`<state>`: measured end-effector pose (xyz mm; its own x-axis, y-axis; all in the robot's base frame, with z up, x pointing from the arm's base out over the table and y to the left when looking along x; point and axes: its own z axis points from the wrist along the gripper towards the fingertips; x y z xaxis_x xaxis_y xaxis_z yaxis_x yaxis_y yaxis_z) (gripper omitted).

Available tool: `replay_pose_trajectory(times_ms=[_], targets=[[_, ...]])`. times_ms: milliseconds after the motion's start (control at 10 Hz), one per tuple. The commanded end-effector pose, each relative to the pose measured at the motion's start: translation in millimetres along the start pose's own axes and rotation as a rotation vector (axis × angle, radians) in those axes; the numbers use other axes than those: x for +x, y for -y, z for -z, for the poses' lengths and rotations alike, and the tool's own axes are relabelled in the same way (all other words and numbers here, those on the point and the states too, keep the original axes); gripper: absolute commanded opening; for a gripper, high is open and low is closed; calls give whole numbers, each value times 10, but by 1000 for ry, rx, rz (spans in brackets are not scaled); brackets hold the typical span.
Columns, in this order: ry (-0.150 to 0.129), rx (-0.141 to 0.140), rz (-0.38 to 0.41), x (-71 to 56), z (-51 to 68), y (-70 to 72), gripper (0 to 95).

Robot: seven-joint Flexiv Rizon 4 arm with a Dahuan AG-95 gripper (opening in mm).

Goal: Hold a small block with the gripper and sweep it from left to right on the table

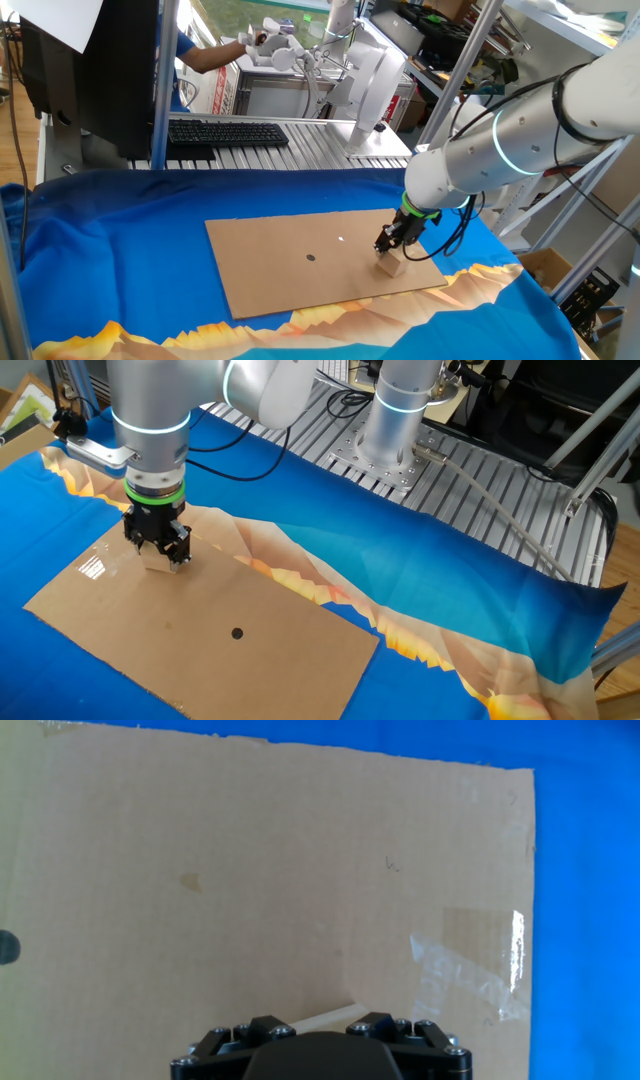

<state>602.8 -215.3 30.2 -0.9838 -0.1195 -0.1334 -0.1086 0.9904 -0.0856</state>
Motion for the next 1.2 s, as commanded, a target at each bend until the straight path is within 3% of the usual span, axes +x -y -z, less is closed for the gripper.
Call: replay_pose_trajectory(times_ms=[100,1000,1100,1200], targets=[[-1,-2,-1,2,-37,-1,570],[-1,-2,-1,2,-37,-1,570],[-88,-175,-215,-4,-69,-15,570],[-86,-180,-237,-10,-68,-10,950]])
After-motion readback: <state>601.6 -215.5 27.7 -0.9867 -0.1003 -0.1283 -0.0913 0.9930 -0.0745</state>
